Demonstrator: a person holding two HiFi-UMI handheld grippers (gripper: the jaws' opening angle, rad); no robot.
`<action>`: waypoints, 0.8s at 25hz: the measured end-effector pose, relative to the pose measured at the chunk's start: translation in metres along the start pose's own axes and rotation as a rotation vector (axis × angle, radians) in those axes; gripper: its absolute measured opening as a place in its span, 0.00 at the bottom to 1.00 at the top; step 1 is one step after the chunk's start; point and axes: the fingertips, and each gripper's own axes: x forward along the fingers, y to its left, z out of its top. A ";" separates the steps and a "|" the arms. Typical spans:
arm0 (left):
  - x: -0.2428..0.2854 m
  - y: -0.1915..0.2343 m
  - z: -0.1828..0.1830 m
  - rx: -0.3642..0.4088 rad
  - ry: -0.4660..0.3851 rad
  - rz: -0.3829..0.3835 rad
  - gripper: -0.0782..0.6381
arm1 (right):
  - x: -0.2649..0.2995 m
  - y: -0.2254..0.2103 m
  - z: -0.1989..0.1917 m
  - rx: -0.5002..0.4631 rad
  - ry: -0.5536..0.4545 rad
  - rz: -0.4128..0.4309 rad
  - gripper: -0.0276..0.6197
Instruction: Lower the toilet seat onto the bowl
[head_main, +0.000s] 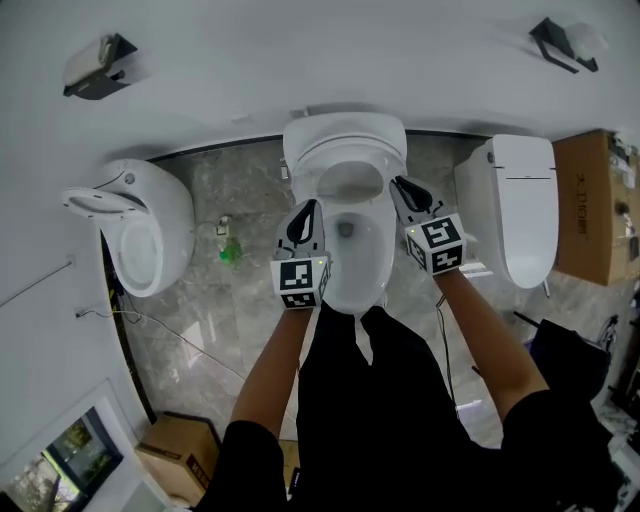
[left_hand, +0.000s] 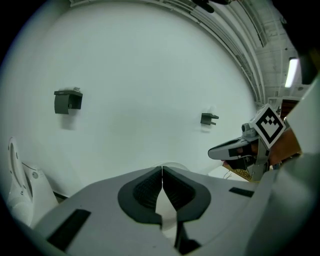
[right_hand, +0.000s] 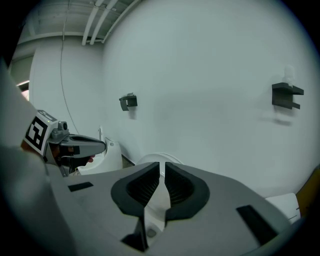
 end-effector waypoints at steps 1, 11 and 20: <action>0.005 0.005 -0.003 0.002 0.005 -0.002 0.13 | 0.006 -0.001 -0.002 -0.002 0.007 -0.006 0.09; 0.065 0.029 -0.018 0.064 0.046 -0.058 0.13 | 0.058 -0.029 -0.023 -0.026 0.074 -0.068 0.10; 0.111 0.039 -0.033 0.082 0.094 -0.081 0.13 | 0.089 -0.053 -0.043 -0.006 0.122 -0.097 0.14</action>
